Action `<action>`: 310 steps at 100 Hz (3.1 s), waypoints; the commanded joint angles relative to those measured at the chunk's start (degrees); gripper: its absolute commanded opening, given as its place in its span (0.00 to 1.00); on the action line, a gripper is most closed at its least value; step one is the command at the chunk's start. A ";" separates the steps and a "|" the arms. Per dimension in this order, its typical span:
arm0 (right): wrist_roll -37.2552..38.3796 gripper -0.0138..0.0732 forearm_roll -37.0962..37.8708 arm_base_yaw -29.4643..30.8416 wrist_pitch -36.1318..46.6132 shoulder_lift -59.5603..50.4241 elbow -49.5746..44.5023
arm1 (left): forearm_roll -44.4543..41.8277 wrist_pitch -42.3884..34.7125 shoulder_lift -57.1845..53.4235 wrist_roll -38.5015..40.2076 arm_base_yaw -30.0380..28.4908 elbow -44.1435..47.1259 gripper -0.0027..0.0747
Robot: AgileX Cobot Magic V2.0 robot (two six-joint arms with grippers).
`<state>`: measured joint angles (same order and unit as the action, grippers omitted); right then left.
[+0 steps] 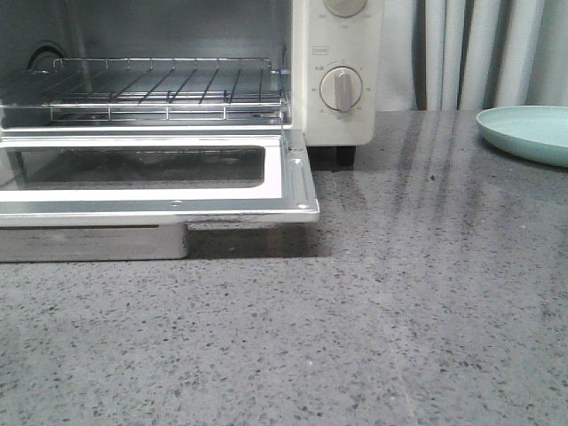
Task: Put bread in oven
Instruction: 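Grasp the croissant on the blue plate with the right gripper and lift, then carry the croissant with the right gripper into the oven over the rack, then lower the croissant onto the wire rack and open the right gripper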
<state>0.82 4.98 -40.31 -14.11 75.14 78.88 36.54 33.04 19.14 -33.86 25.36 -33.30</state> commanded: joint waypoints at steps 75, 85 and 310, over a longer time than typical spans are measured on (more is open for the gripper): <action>-0.82 0.08 -8.79 0.01 0.00 22.31 1.76 | 5.72 1.58 0.89 0.11 0.39 -1.97 0.01; -0.82 0.08 -12.19 0.81 1.65 22.67 1.76 | 5.72 1.48 0.89 0.11 0.39 -1.97 0.01; -5.32 0.09 15.39 -8.61 -8.35 -56.42 -38.26 | -3.41 -21.37 0.89 0.11 0.39 5.65 0.01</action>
<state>-4.14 17.67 -49.26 -28.58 22.67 40.91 31.56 15.40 19.14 -33.86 25.36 -26.57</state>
